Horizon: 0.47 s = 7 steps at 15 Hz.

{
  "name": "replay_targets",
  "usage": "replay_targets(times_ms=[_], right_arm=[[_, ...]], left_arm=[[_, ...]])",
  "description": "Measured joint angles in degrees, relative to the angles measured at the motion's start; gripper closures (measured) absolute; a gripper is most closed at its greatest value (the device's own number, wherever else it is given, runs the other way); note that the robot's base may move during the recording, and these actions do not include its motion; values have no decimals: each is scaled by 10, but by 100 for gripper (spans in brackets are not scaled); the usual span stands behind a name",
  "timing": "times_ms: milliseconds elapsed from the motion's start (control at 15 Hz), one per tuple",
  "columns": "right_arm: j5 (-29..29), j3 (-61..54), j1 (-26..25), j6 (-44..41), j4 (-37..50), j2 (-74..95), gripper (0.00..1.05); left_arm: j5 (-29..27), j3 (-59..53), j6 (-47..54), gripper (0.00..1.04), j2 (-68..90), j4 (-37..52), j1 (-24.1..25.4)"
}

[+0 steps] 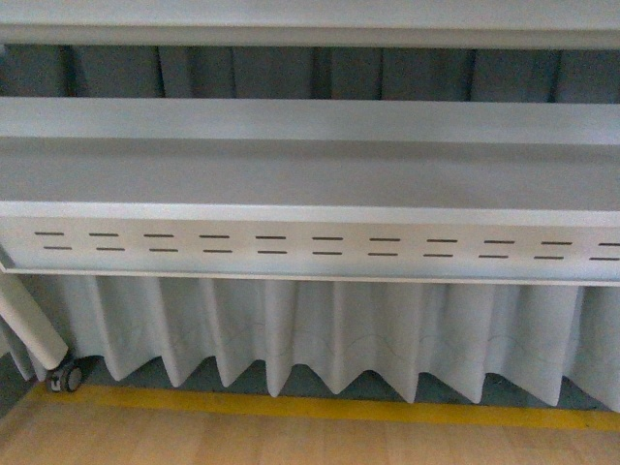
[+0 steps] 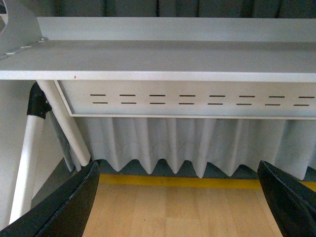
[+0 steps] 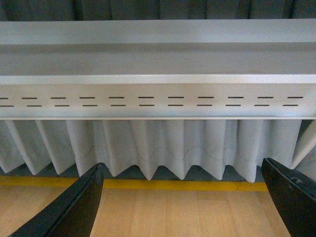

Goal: Wind up and store yellow beetle toy

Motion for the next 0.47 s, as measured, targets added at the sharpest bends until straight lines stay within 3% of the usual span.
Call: replay_targets(times_ms=[466], right_arm=[[0, 0, 0, 0, 0, 0, 7]], left_arm=[[0, 0, 0, 7, 0, 0, 0]])
